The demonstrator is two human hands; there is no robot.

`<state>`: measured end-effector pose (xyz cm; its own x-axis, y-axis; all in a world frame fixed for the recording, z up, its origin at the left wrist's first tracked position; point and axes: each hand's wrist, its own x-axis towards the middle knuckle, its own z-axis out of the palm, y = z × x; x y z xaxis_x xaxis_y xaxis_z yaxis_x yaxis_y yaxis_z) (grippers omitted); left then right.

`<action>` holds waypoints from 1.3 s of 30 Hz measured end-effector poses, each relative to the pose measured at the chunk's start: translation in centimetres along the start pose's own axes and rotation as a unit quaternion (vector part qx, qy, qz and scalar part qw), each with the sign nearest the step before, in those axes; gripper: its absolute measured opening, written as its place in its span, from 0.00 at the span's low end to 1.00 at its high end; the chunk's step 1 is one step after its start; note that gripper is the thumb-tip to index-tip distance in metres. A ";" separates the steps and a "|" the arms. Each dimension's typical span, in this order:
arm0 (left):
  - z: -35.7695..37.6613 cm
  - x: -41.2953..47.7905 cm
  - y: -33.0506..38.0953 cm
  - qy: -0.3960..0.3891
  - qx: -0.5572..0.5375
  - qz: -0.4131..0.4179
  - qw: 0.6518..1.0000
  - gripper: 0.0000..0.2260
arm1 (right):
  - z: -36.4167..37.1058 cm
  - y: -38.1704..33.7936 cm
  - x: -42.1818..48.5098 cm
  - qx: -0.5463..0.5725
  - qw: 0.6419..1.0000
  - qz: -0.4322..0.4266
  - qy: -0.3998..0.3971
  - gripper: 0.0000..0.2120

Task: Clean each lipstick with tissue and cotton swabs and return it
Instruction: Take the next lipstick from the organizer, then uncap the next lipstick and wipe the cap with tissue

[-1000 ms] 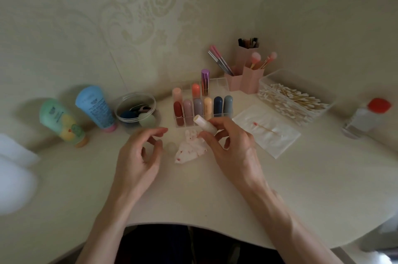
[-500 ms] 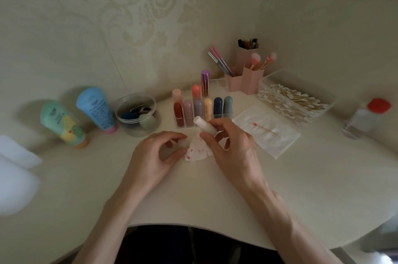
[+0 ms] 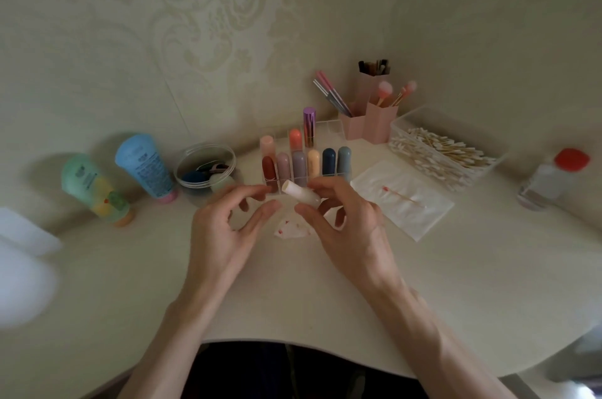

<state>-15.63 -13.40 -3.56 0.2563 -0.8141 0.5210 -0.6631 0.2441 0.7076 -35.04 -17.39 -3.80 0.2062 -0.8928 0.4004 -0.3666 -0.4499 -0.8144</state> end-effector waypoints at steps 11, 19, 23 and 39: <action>1.0 -0.6 2.8 -0.006 -0.316 -0.121 0.941 0.09 | 0.5 0.3 0.2 0.186 0.978 -0.005 -0.096 0.09; 0.8 -0.7 2.7 0.008 -0.331 -0.148 0.932 0.07 | 0.6 -0.1 0.2 0.257 0.959 0.032 -0.119 0.06; 0.6 -0.8 2.9 -0.009 -0.333 -0.148 0.931 0.08 | 0.7 -0.2 0.1 0.218 0.966 0.033 -0.137 0.20; 0.6 -0.8 2.8 0.002 -0.354 -0.177 0.918 0.10 | -0.6 -1.3 0.4 0.247 0.961 0.127 -0.003 0.15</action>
<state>-18.09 -12.38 -2.25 0.3707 -0.9072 0.1991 0.0858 0.2469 0.9652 -35.02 -17.22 -2.33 0.1721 -0.9719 0.1608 0.0699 -0.1508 -0.9861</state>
